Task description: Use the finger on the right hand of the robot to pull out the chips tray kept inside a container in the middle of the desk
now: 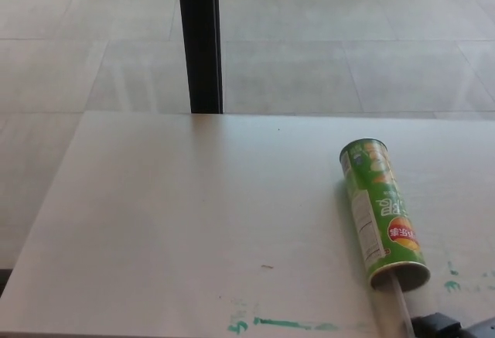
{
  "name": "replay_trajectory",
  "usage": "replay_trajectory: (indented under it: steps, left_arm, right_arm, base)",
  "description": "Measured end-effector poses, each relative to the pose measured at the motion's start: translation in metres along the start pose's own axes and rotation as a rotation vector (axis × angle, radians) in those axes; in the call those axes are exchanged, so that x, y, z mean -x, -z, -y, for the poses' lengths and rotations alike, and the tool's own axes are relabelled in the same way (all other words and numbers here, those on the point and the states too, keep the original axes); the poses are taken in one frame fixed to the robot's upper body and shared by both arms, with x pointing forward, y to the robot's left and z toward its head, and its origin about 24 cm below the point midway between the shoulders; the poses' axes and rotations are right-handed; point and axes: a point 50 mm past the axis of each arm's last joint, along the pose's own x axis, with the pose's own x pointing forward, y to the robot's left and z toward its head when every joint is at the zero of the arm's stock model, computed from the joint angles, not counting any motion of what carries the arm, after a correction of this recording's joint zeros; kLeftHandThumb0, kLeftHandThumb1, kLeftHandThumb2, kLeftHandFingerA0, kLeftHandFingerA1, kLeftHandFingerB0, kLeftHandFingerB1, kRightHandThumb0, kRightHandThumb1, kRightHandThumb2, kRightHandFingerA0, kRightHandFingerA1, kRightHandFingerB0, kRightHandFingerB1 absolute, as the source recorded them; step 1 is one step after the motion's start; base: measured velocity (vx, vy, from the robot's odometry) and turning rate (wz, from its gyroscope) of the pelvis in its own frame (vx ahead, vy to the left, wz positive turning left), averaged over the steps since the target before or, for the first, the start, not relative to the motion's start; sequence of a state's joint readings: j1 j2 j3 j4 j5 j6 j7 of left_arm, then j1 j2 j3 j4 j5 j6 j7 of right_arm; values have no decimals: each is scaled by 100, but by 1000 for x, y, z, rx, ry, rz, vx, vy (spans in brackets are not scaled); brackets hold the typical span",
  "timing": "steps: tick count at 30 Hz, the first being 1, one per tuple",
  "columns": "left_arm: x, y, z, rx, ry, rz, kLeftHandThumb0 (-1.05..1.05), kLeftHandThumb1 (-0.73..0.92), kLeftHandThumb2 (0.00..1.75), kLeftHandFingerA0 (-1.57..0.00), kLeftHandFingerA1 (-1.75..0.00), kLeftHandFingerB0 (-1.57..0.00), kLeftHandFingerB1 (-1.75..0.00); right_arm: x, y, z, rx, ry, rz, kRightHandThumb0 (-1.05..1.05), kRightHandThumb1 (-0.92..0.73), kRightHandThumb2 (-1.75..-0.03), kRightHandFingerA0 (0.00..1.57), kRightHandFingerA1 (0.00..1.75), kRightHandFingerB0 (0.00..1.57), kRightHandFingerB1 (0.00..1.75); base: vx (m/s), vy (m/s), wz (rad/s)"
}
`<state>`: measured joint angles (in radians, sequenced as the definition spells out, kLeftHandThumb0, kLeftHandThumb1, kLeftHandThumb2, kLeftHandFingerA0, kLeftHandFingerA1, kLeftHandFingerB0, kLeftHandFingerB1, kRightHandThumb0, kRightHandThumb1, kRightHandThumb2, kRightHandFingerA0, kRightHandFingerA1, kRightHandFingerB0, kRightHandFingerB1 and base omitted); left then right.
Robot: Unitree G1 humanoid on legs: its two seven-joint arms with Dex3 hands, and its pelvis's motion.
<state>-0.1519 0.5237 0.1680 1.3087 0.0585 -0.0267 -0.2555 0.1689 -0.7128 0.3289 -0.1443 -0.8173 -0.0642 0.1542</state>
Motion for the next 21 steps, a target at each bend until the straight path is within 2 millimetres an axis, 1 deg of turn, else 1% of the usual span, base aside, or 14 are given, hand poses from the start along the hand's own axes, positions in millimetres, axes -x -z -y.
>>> replay_trajectory:
  steps: [2,4,5,6,9,10,12,13,15,16,17,18,19,21]
  left_arm:
    - [0,0,0,0,0,0,-48,73,62,-60,-68,-60,-58]
    - [0,0,0,0,-1,-1,-47,73,61,-60,-66,-60,-58]
    - [0,0,0,0,-1,0,-47,72,61,-62,-69,-67,-66]
    - [0,0,-1,0,-1,0,-47,73,61,-61,-68,-62,-61]
    - [0,0,-1,-1,-2,-1,-48,73,62,-61,-67,-63,-61]
    - [0,0,-1,-3,-2,-1,-46,74,62,-63,-67,-64,-61]
    - [0,0,-1,-8,-3,-3,-47,74,62,-62,-70,-63,-59]
    - [0,0,-2,-9,-3,-3,-47,74,62,-61,-67,-61,-57]
    - [1,0,-2,-9,-4,-4,-46,73,62,-61,-68,-62,-60]
    - [1,0,-2,-9,-5,-4,-47,74,62,-61,-65,-61,-57]
    - [1,1,-3,-9,-6,-4,-47,74,62,-61,-64,-60,-57]
    - [1,1,-3,-9,-6,-5,-47,74,62,-60,-64,-59,-56]
    - [1,1,-3,-9,-6,-6,-47,73,62,-60,-67,-63,-62]
    - [1,1,-3,-8,-7,-6,-47,73,62,-60,-67,-63,-62]
  right_arm:
    - [3,-1,-2,-6,-2,3,-19,-49,-60,90,122,37,44]
    - [6,-2,-4,-11,-7,11,-19,-48,-60,92,120,38,44]
    - [8,-3,-5,-13,-8,14,-14,-50,-55,91,119,39,40]
    - [8,-4,-6,-15,-9,17,-15,-50,-55,91,120,39,40]
    - [15,-9,-8,-20,-15,29,-16,-51,-56,90,123,39,40]
    - [18,-10,-9,-21,-18,32,-23,-47,-63,93,121,36,44]
    - [23,-14,-10,-26,-24,38,-21,-49,-62,91,120,35,43]
    - [25,-15,-10,-28,-26,40,-16,-54,-56,89,119,38,38]
    - [29,-17,-11,-33,-37,39,-14,-53,-56,91,120,37,39]
    - [31,-17,-12,-35,-42,37,-20,-49,-61,92,117,36,43]
    - [33,-18,-12,-36,-48,37,-14,-54,-56,88,119,36,39]
    - [35,-18,-13,-38,-53,36,-20,-49,-61,93,116,35,42]
    - [37,-19,-14,-40,-58,35,-19,-49,-60,93,119,36,42]
    - [39,-19,-14,-42,-63,33,-19,-49,-60,93,119,36,42]
  base:
    - [0,0,0]
    - [0,0,0]
    - [0,0,0]
    - [0,0,0]
    - [0,0,0]
    - [0,0,0]
    - [0,0,0]
    - [0,0,0]
    - [0,0,0]
    - [0,0,0]
    - [0,0,0]
    - [0,0,0]
    - [0,0,0]
    - [0,0,0]
